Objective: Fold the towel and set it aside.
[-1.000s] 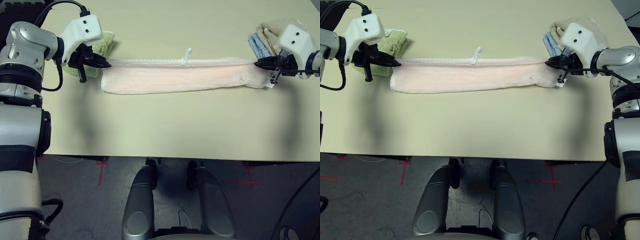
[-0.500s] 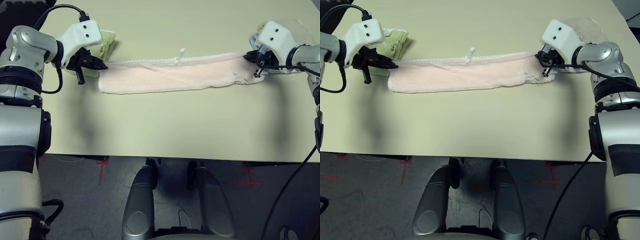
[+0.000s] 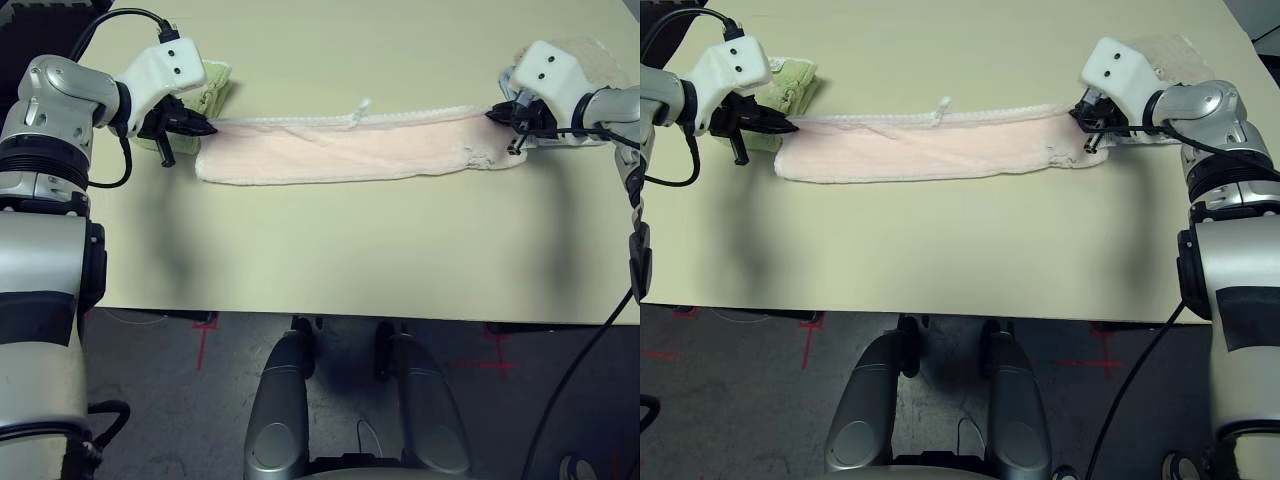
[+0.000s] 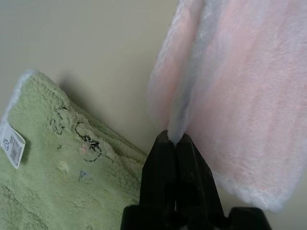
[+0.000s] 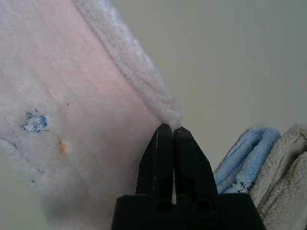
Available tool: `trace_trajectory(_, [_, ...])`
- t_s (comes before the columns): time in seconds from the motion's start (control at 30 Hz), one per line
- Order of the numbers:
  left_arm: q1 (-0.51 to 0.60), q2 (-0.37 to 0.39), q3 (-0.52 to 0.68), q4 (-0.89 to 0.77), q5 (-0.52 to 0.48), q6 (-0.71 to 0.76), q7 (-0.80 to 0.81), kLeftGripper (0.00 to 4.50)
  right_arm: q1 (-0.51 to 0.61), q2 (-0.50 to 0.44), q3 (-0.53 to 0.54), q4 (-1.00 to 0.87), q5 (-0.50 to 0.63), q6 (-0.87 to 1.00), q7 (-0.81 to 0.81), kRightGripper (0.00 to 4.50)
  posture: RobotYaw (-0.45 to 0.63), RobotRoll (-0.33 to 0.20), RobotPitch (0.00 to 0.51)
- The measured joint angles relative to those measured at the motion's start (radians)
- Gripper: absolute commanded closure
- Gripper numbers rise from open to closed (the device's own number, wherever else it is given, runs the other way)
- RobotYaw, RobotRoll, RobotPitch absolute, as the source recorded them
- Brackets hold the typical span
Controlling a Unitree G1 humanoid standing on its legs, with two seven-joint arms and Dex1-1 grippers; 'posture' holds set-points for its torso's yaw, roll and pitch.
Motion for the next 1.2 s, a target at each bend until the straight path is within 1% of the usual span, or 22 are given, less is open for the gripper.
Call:
trace_trajectory(0.13, [0.004, -0.002, 0.004, 0.0, 0.001, -0.002, 0.001, 4.47, 0.0, 0.0, 0.0, -0.001, -0.005, 0.006, -0.003, 4.5, 0.04, 0.0, 0.318])
trace_trajectory(0.17, [0.007, -0.003, 0.005, 0.0, 0.002, -0.005, 0.011, 4.02, 0.0, 0.0, 0.0, -0.001, -0.007, 0.009, -0.005, 4.5, 0.04, 0.0, 0.318])
trace_trajectory(0.2, [0.009, -0.003, 0.005, 0.0, 0.004, -0.007, 0.02, 3.8, 0.0, 0.0, 0.0, -0.001, -0.008, 0.011, -0.006, 4.23, 0.04, 0.0, 0.318])
trace_trajectory(0.27, [0.015, -0.004, 0.013, 0.002, 0.006, -0.008, 0.047, 3.05, 0.0, 0.0, 0.0, -0.001, -0.008, 0.019, -0.014, 3.67, 0.04, 0.0, 0.318])
trace_trajectory(0.33, [0.016, -0.006, 0.028, 0.003, 0.006, -0.008, 0.065, 2.26, 0.0, 0.0, -0.007, -0.001, -0.007, 0.024, -0.015, 2.94, 0.04, 0.0, 0.318])
trace_trajectory(0.37, [0.016, -0.006, 0.038, 0.003, 0.005, -0.008, 0.074, 1.92, 0.0, 0.0, -0.02, -0.001, -0.003, 0.024, -0.013, 2.6, 0.04, 0.0, 0.318])
trace_trajectory(0.4, [0.016, -0.006, 0.047, 0.003, 0.005, -0.008, 0.083, 1.43, 0.0, -0.001, -0.039, -0.001, 0.013, 0.024, -0.008, 2.14, 0.04, 0.0, 0.318])
trace_trajectory(0.47, [0.016, -0.005, 0.058, 0.003, 0.005, -0.008, 0.095, 0.71, 0.0, -0.001, -0.081, -0.005, 0.045, 0.023, 0.01, 1.46, 0.03, 0.0, 0.318])
trace_trajectory(0.5, [0.016, -0.004, 0.065, 0.003, 0.005, -0.008, 0.1, 0.29, 0.0, -0.001, -0.108, -0.007, 0.067, 0.022, 0.024, 1.02, 0.03, 0.0, 0.317])
trace_trajectory(0.53, [0.015, -0.001, 0.071, 0.003, 0.005, -0.008, 0.106, 0.01, 0.001, -0.001, -0.129, -0.01, 0.089, 0.019, 0.044, 0.72, 0.03, 0.0, 0.317])
trace_trajectory(0.57, [0.015, 0.002, 0.087, 0.003, 0.001, -0.009, 0.115, 0.0, 0.006, 0.0, -0.184, -0.017, 0.144, 0.016, 0.09, 0.3, 0.04, 0.0, 0.316])
trace_trajectory(0.6, [0.015, 0.005, 0.1, 0.003, -0.005, -0.01, 0.117, 0.0, 0.008, 0.002, -0.224, -0.024, 0.188, 0.016, 0.127, 0.03, 0.04, 0.0, 0.316])
trace_trajectory(0.63, [0.015, 0.004, 0.134, 0.002, -0.033, -0.006, 0.114, 0.0, 0.011, 0.003, -0.279, -0.031, 0.25, 0.025, 0.177, 0.03, 0.04, 0.0, 0.315])
trace_trajectory(0.7, [0.011, -0.005, 0.209, -0.001, -0.107, 0.033, 0.088, 0.0, 0.017, 0.004, -0.351, -0.044, 0.327, 0.075, 0.237, 0.03, 0.03, 0.0, 0.314])
trace_trajectory(0.8, [0.002, -0.031, 0.337, -0.03, -0.26, 0.176, -0.029, 0.0, 0.042, 0.015, -0.44, -0.071, 0.441, 0.255, 0.303, 0.03, 0.03, 0.0, 0.315])
trace_trajectory(0.9, [0.047, -0.032, 0.376, -0.109, -0.337, 0.265, -0.142, 0.0, 0.091, 0.022, -0.485, -0.122, 0.509, 0.413, 0.332, 0.03, 0.03, 0.0, 0.314])
trace_trajectory(1.0, [0.18, -0.04, 0.389, -0.208, -0.38, 0.304, -0.211, 0.0, 0.155, 0.024, -0.518, -0.189, 0.57, 0.547, 0.334, 0.03, 0.03, 0.0, 0.312])
trace_trajectory(1.1, [0.271, -0.074, 0.389, -0.277, -0.403, 0.305, -0.229, 0.0, 0.194, 0.024, -0.524, -0.242, 0.586, 0.603, 0.336, 0.03, 0.03, 0.0, 0.311])
trace_trajectory(1.2, [0.321, -0.089, 0.393, -0.348, -0.435, 0.287, -0.233, 0.0, 0.215, 0.024, -0.523, -0.28, 0.597, 0.633, 0.348, 0.03, 0.03, 0.0, 0.313])
